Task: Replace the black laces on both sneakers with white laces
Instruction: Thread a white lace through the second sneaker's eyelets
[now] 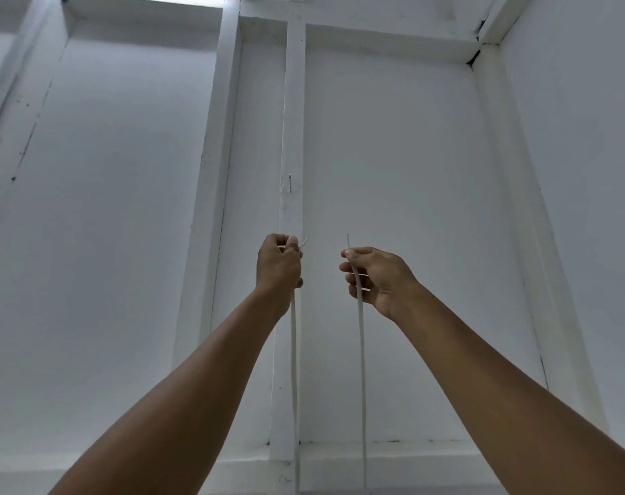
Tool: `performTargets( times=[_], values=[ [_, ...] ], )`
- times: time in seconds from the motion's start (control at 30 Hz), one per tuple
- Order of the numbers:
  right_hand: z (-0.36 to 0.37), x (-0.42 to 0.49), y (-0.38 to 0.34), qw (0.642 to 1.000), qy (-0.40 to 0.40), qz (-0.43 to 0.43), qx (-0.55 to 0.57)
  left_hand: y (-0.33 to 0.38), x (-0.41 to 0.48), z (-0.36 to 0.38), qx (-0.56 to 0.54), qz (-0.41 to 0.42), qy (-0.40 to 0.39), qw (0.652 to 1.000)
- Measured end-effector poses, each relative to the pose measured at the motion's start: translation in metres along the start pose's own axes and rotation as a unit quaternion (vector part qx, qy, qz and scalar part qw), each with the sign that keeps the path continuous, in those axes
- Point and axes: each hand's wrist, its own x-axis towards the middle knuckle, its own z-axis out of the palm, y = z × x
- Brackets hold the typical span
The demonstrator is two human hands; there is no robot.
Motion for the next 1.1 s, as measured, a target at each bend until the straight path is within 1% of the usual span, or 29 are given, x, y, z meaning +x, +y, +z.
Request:
performTargets(
  times=[0.13,0.23,0.47,0.53,0.6,0.73,0.8,0.9,1.0,1.1],
  values=[
    [-0.007,-0.019,0.025,0.999,0.006,0.024,-0.031,-0.020,-0.018,-0.015,0.039,-0.022,-0.035,0.998],
    [-0.011,-0.036,0.049,0.997,0.006,0.053,-0.049,-0.039,-0.038,-0.028,0.094,-0.031,-0.065,0.993],
    [-0.022,-0.079,0.116,0.986,-0.002,0.116,-0.117,-0.087,-0.086,-0.059,0.222,-0.065,-0.142,0.962],
    [-0.027,-0.095,0.137,0.982,-0.008,0.135,-0.134,-0.104,-0.101,-0.069,0.249,-0.083,-0.163,0.951],
    [-0.030,-0.108,0.155,0.976,-0.015,0.159,-0.150,-0.119,-0.116,-0.076,0.250,-0.128,-0.188,0.941],
    [-0.039,-0.141,0.194,0.959,-0.014,0.222,-0.174,-0.152,-0.150,-0.095,0.231,-0.242,-0.247,0.909],
    [-0.045,-0.155,0.212,0.950,-0.011,0.246,-0.191,-0.166,-0.163,-0.103,0.222,-0.281,-0.278,0.891],
    [-0.055,-0.174,0.238,0.938,-0.007,0.274,-0.214,-0.189,-0.183,-0.113,0.229,-0.319,-0.316,0.864],
    [-0.066,-0.192,0.263,0.925,-0.003,0.295,-0.239,-0.212,-0.204,-0.119,0.243,-0.336,-0.352,0.839],
    [-0.077,-0.209,0.286,0.904,0.000,0.313,-0.292,-0.231,-0.229,-0.123,0.255,-0.350,-0.385,0.815]
  ],
)
